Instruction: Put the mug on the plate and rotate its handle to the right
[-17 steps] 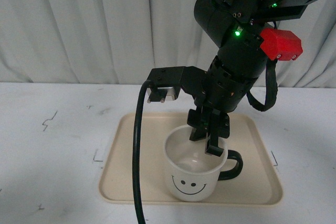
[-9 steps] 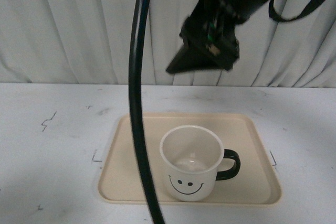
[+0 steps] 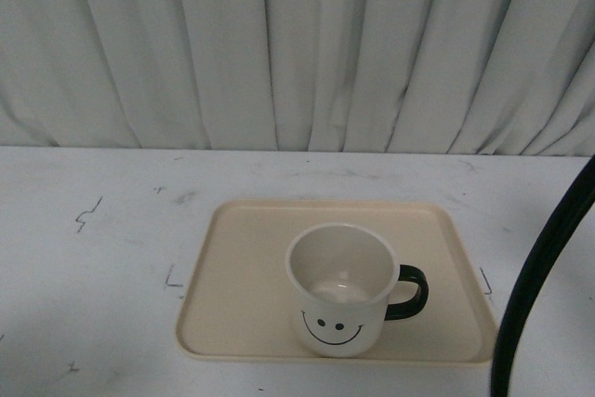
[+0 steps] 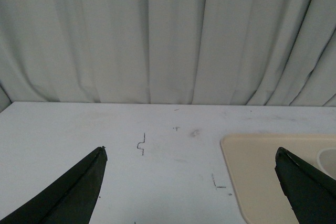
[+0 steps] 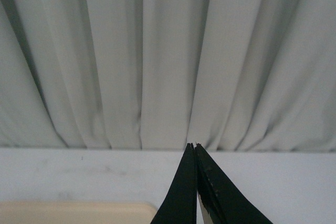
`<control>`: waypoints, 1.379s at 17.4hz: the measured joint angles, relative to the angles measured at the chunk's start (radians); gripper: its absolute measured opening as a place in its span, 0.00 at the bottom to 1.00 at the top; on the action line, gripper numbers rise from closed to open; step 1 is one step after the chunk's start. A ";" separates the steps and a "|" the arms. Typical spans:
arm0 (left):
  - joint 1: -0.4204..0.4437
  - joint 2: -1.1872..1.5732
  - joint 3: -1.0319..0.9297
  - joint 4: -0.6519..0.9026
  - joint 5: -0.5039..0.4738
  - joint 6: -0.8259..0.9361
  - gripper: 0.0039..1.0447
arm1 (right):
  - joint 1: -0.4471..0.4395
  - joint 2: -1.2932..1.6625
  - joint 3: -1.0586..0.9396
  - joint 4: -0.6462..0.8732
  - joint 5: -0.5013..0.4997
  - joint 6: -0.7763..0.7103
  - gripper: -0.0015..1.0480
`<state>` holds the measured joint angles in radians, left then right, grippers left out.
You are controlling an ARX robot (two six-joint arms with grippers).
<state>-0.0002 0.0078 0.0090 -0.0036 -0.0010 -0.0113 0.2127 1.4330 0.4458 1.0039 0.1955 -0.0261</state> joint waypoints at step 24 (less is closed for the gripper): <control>0.000 0.000 0.000 0.000 0.001 0.000 0.94 | -0.218 -0.889 -0.434 -0.469 -0.192 0.013 0.02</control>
<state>-0.0002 0.0078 0.0090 -0.0036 -0.0002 -0.0109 -0.0055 0.5438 0.0116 0.5346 0.0032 -0.0135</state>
